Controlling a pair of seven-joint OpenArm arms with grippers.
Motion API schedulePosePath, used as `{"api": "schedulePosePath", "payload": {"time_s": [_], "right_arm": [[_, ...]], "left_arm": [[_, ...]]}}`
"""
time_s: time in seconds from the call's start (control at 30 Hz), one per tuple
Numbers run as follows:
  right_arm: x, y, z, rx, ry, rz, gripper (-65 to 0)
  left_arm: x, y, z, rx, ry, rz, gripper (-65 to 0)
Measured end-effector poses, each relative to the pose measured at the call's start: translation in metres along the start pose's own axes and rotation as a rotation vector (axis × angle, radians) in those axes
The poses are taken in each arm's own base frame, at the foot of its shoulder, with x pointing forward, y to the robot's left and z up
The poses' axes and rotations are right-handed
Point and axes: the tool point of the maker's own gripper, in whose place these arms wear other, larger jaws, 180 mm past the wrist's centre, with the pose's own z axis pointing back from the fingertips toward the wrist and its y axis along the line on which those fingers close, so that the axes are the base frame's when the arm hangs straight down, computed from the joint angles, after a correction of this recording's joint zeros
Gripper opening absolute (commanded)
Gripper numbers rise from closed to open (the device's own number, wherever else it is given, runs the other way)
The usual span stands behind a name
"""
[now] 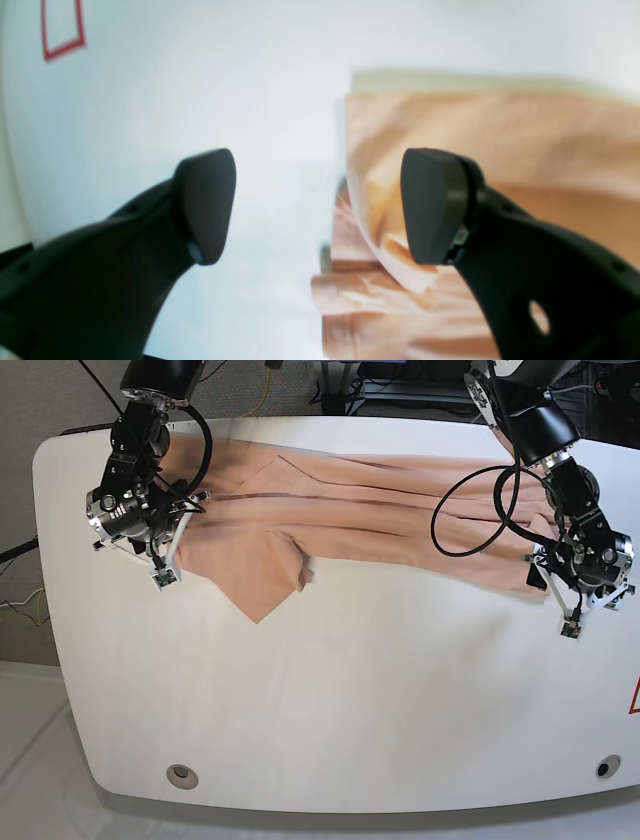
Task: Fold the T-shirt properly
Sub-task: 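Hold both ends of the peach shirt strip and tension it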
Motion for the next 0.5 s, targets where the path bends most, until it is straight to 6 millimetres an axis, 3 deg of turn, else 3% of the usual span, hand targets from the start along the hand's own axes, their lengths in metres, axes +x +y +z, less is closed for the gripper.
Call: {"api": "schedulePosePath", "payload": {"time_s": [0.2, 0.5], "right_arm": [[0.002, -0.002, 0.002, -0.006, -0.006, 0.002, -61.7], [0.001, 0.013, -0.001, 0.014, 0.008, 0.059, -41.6]], "left_arm": [[-0.004, -0.002, -0.001, -0.003, 0.009, -0.003, -16.5], [-0.005, -0.002, -0.001, -0.003, 0.011, -0.004, -16.5]]}}
